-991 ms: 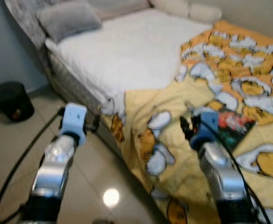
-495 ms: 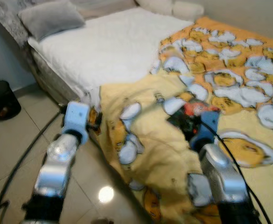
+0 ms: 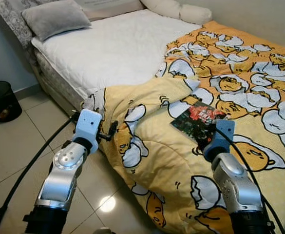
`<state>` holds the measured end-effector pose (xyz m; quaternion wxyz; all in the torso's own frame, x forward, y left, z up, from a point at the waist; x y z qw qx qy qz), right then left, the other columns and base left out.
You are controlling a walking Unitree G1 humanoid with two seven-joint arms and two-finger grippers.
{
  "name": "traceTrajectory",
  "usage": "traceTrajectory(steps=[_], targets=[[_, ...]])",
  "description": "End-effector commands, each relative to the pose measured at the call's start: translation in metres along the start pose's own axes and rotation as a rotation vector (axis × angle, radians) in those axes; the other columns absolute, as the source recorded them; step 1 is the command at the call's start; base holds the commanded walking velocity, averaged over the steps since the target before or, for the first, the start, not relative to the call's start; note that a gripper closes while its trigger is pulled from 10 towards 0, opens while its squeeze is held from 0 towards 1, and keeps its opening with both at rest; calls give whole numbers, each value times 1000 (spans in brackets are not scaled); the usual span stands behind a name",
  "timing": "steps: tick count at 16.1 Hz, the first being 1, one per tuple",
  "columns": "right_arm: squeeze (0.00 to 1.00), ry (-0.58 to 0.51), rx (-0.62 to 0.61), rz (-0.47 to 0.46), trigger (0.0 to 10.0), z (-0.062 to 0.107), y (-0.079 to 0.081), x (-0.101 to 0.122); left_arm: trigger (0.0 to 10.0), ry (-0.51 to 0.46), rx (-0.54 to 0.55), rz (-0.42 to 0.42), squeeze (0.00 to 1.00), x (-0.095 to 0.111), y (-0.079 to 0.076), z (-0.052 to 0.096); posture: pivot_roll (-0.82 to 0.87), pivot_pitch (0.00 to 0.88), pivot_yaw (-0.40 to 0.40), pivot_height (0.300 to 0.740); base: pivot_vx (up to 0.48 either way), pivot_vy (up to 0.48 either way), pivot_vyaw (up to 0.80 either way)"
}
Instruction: Clean up the room
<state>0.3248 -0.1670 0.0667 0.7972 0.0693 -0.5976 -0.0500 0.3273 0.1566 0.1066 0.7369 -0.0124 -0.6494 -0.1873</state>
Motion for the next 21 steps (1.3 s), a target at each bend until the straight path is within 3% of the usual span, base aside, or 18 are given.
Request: traceTrajectory(steps=[1,6,12,14,15,17,21], targets=[[0,-8,-21,-7,10000,2,-7,2,10000,-18,-9,4,988,6,-2,0,-8,0,-13,740,0,0,0],[0,-27,15,-23,10000,6,1,3,10000,-18,19,52,1000,2,7,4,-10,0,-9,740,54,0,0],[0,-26,33,-22,10000,9,5,2,10000,-12,14,69,1000,0,6,6,-12,0,-5,740,353,0,-790],[0,-26,42,8,10000,8,7,2,10000,-10,27,50,1000,0,7,6,-11,0,-5,740,334,0,0],[0,-24,53,8,10000,8,9,2,10000,-10,32,42,992,0,7,6,-11,0,-5,740,0,0,0],[0,-22,68,8,10000,8,11,1,10000,-9,36,34,863,0,6,6,-10,0,-4,740,0,0,0],[0,-14,81,8,10000,8,11,0,10000,-6,33,29,851,0,4,5,-10,0,-8,740,0,0,0]])
Point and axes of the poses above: a point about 5 cm out from each wrist's last joint towards the gripper, its own z axis pointing back from the gripper into the wrist, its own x axis along the axis of the wrist's last joint, y = z × x, the point moved 4 cm from there along -z, pointing out of the wrist towards the gripper, and after that the axes turned 1 degree about -z, right-handed, at the moved point
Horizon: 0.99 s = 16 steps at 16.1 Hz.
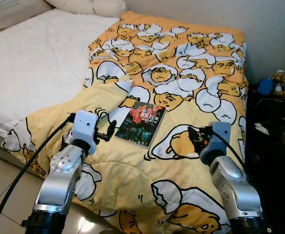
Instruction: Clean up the room
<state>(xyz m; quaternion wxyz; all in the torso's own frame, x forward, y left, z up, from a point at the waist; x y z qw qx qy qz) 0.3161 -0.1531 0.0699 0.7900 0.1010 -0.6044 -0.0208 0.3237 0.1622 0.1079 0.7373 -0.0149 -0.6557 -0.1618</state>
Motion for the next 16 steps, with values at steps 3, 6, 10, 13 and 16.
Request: traceTrajectory(steps=[3,6,10,13,16], targets=[[0,3,-3,0,10000,-2,-4,3,10000,11,5,-9,843,0,-2,-3,-8,0,-15,740,0,0,0],[0,5,-6,6,10000,-2,-6,2,10000,22,10,-1,827,-4,-2,-5,-17,0,-13,740,0,0,0],[0,20,8,40,10000,1,-9,-1,10000,25,-17,28,886,-7,-6,-4,-24,0,-11,740,0,0,0],[0,29,25,16,10000,0,-8,-3,10000,36,-23,7,835,-10,-6,-1,-23,0,-9,740,0,0,0],[1000,59,166,-84,10000,-23,11,2,10000,56,-66,-86,835,-13,-1,5,-16,0,5,740,0,0,0]])
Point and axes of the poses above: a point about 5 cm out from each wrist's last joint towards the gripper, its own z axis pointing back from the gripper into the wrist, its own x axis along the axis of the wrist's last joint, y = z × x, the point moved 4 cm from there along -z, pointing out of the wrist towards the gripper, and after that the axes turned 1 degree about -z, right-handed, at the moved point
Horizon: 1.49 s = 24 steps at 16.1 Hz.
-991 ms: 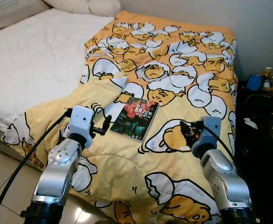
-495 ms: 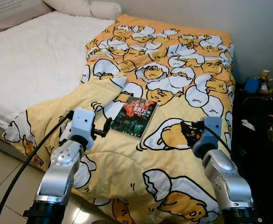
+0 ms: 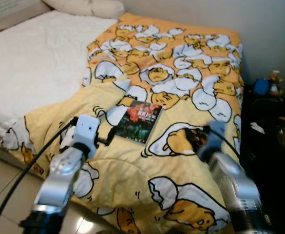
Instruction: Clean up the room
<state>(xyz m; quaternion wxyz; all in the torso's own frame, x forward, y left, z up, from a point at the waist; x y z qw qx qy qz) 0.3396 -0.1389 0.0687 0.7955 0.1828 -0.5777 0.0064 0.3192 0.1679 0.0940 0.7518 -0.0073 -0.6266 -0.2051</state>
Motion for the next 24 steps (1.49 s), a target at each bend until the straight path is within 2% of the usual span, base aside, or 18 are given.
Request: traceTrajectory(steps=[1,2,3,4,5,8,10,14,24], targets=[[1000,2,42,-29,10000,-3,5,1,10000,-10,-8,-21,831,3,1,3,-3,0,7,740,0,0,0],[1000,8,48,2,10000,-5,8,3,10000,-14,-6,-21,831,4,3,5,6,0,4,740,0,0,0],[1000,1,13,24,10000,-6,7,5,10000,-21,10,-31,749,7,7,6,12,0,6,740,0,0,0],[529,-9,-16,16,10000,-4,5,3,10000,-36,25,-35,624,10,8,4,7,0,12,740,0,0,0],[0,-26,-36,3,10000,0,4,0,10000,-46,27,-34,584,13,6,2,1,0,18,740,0,0,0],[0,-65,-85,-41,10000,14,-2,-3,10000,-49,-1,0,537,14,-4,-6,-43,0,51,740,0,0,0],[0,-50,-100,-37,10000,19,-4,-8,10000,-50,-11,1,533,15,-8,-9,-52,0,53,740,0,0,0],[0,-55,-174,-50,10000,34,-18,-11,10000,-59,13,32,514,15,-7,-5,-36,0,30,740,0,0,0],[0,-39,-186,-39,10000,35,-14,-15,10000,-56,38,49,510,15,-6,-5,-34,0,15,740,0,301,0]])
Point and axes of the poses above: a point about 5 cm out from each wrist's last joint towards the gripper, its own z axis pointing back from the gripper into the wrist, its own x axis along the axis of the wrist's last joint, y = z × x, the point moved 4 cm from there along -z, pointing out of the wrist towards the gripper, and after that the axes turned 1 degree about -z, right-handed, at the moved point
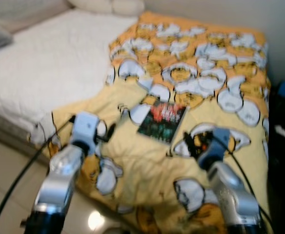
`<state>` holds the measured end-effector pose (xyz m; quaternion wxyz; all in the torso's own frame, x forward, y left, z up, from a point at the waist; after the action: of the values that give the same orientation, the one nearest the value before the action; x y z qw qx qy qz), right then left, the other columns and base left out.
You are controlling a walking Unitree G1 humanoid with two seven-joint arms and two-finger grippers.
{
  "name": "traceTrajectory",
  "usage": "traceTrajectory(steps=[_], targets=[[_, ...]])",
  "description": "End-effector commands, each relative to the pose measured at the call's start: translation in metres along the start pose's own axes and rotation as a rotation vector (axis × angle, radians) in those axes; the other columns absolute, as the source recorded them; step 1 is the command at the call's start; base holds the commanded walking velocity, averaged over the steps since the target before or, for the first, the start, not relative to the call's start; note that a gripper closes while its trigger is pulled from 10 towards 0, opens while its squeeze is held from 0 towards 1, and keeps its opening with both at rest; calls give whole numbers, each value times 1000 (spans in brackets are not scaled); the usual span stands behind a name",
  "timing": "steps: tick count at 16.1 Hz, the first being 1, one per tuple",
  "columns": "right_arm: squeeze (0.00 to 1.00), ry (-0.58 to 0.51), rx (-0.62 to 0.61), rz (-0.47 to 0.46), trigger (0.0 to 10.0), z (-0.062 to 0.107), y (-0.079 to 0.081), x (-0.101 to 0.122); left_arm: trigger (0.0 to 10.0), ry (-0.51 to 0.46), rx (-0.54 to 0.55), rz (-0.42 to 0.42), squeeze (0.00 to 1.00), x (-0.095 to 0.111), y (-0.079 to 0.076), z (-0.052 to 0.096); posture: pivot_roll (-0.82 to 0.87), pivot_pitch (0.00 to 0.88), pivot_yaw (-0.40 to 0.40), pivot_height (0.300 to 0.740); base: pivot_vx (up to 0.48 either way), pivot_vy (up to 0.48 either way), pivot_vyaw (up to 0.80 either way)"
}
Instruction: Clean up the room
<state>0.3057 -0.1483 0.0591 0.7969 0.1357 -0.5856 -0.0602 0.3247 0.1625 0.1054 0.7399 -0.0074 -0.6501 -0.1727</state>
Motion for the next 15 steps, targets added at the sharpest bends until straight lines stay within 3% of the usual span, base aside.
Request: traceTrajectory(steps=[1,7,15], targets=[[0,-3,-43,13,10000,2,-12,4,10000,-6,-14,9,467,2,-6,-1,-34,0,16,740,0,0,0],[0,-4,-72,15,10000,1,-17,5,10000,-6,-12,7,510,3,-5,-4,-37,0,23,740,0,0,0],[0,-3,-101,22,10000,1,-21,4,10000,2,-6,20,506,0,-5,-4,-35,0,18,740,264,0,0]])
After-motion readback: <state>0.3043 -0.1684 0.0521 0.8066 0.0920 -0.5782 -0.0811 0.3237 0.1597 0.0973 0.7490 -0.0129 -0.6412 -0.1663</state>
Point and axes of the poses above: a point about 5 cm out from each wrist's last joint towards the gripper, its own z axis pointing back from the gripper into the wrist, its own x axis along the axis of the wrist's last joint, y = z × x, the point moved 4 cm from there along -z, pointing out of the wrist towards the gripper, and after that the axes turned 1 degree about -z, right-handed, at the moved point
